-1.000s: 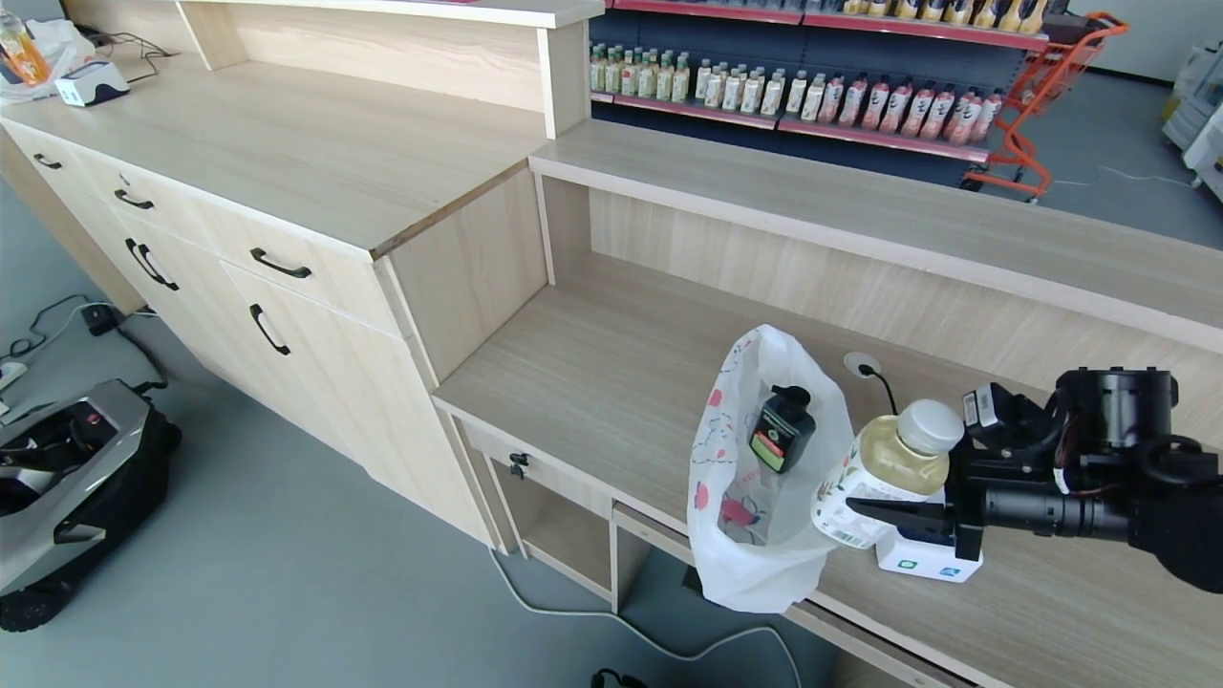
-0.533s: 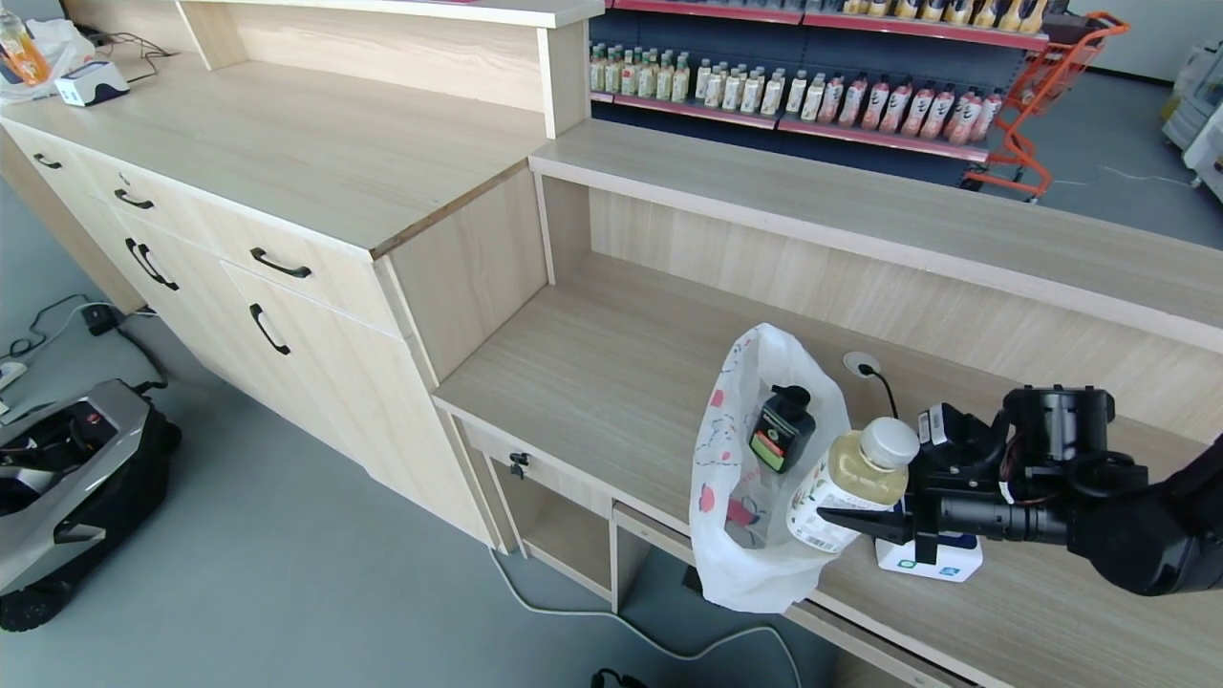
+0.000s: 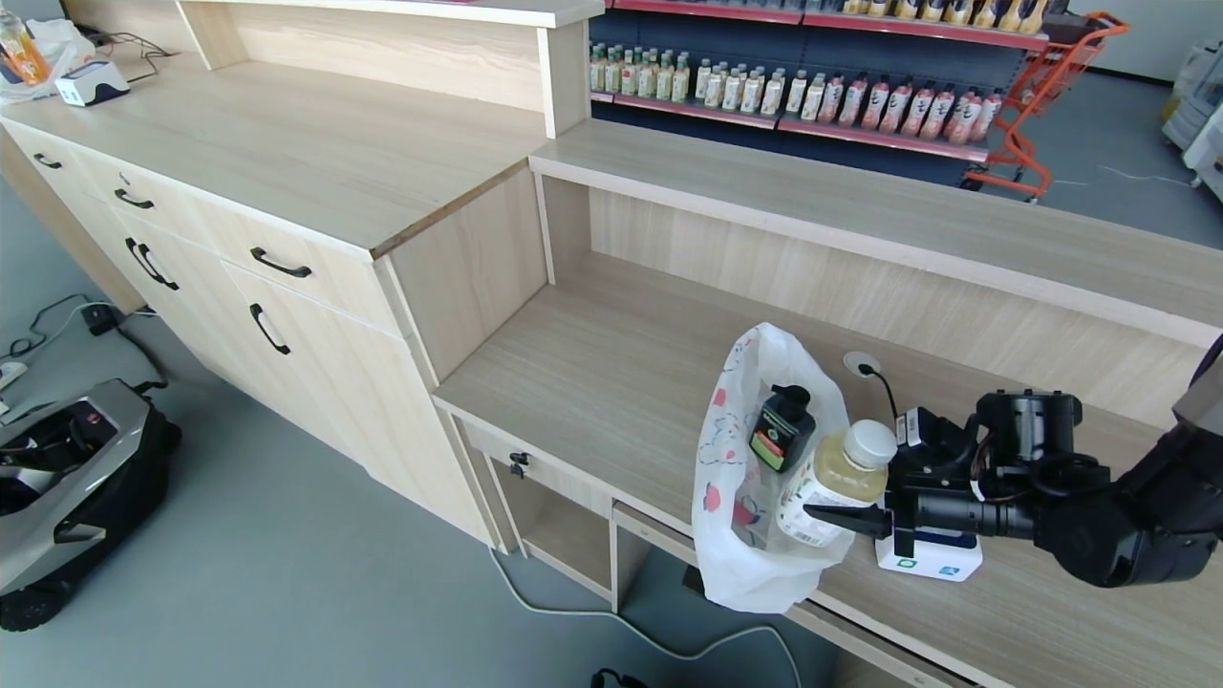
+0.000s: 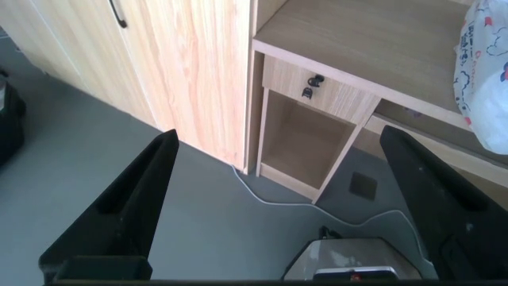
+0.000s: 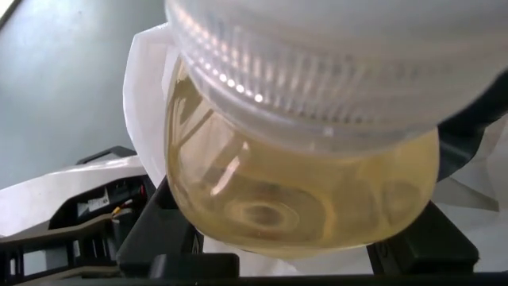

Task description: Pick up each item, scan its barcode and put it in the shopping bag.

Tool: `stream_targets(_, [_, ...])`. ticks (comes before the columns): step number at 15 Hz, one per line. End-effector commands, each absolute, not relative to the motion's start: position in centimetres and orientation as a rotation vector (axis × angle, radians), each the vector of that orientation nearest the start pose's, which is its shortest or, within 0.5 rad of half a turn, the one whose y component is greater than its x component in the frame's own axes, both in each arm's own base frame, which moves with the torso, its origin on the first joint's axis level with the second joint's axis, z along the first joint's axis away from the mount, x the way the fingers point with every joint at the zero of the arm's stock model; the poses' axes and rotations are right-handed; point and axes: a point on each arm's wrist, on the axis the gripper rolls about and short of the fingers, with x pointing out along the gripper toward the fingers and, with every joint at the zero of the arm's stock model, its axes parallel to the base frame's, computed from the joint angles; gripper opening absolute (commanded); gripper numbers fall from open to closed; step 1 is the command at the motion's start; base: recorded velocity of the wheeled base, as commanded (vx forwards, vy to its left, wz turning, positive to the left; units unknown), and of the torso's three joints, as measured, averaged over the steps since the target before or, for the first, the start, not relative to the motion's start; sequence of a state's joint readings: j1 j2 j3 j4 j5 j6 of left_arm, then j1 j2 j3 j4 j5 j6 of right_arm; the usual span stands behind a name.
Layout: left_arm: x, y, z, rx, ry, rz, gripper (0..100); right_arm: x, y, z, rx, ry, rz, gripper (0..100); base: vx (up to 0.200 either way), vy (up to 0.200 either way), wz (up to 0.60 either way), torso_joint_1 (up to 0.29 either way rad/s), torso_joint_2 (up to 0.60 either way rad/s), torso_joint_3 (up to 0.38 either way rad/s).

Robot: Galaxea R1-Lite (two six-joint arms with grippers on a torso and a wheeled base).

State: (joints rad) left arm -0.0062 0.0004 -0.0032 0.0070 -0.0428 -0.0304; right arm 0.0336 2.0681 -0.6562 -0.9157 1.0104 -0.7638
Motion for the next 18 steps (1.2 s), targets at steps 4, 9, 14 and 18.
stream_targets(4, [-2.3,-0.1,7.6,-0.031,0.005,-0.049,100,33.9,4.0,4.8,-0.437,0.043,1.155,0,0.000,0.000,0.00,0.000,0.00,0.000])
stream_targets(9, [-2.3,-0.1,7.6,-0.031,0.004,-0.049,100,34.5,5.0,2.9,-0.442,0.033,1.183,0,0.000,0.000,0.00,0.000,0.00,0.000])
stream_targets(14, [-2.3,-0.1,7.6,-0.031,0.005,-0.047,100,35.1,5.4,2.0,-0.458,0.020,1.172,0,0.000,0.000,0.00,0.000,0.00,0.000])
stream_targets(18, [-2.3,-0.1,7.6,-0.031,0.004,-0.049,100,35.3,5.2,1.6,-0.453,0.030,1.168,0,0.000,0.000,0.00,0.000,0.00,0.000])
